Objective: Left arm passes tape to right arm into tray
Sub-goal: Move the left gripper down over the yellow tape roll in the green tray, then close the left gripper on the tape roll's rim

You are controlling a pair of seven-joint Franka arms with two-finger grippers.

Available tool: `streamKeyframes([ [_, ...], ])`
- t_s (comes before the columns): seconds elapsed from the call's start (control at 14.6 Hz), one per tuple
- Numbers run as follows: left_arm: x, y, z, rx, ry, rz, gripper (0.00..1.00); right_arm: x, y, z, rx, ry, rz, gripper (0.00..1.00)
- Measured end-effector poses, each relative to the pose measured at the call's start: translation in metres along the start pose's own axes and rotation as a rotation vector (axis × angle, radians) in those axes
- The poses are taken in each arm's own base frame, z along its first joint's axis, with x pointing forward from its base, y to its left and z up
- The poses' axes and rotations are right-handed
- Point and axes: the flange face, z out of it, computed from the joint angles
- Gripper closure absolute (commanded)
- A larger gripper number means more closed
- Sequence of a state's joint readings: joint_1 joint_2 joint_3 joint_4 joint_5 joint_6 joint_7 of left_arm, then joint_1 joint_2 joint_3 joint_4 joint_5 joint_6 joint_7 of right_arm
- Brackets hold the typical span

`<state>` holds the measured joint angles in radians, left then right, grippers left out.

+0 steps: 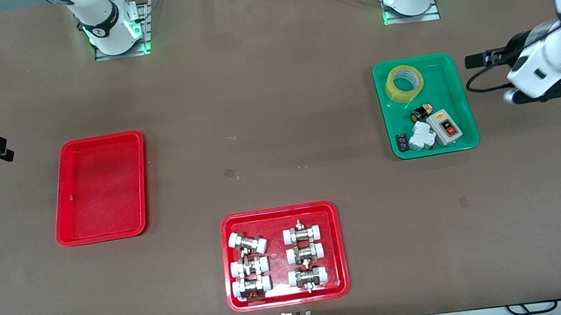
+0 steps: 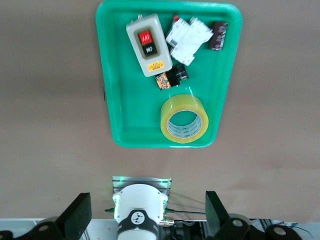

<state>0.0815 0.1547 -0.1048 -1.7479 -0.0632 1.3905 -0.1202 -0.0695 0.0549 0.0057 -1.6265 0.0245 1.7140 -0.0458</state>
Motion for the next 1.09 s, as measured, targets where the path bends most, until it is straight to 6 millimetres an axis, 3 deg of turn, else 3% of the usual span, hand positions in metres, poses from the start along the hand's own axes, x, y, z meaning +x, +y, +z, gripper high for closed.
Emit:
streamKeyframes([
  [0.27, 0.014, 0.003, 0.057, 0.004, -0.015, -0.053, 0.0, 0.0, -0.001, 0.0, 0.0, -0.001, -0.001, 0.0],
  [0.68, 0.023, -0.004, 0.179, 0.007, 0.001, -0.083, 0.0, 0.0, 0.0, 0.002, -0.009, -0.007, -0.003, 0.0],
  [1.09, 0.02, -0.003, 0.24, -0.04, 0.029, -0.109, 0.0, 0.0, 0.002, 0.005, -0.023, -0.015, -0.005, 0.0],
])
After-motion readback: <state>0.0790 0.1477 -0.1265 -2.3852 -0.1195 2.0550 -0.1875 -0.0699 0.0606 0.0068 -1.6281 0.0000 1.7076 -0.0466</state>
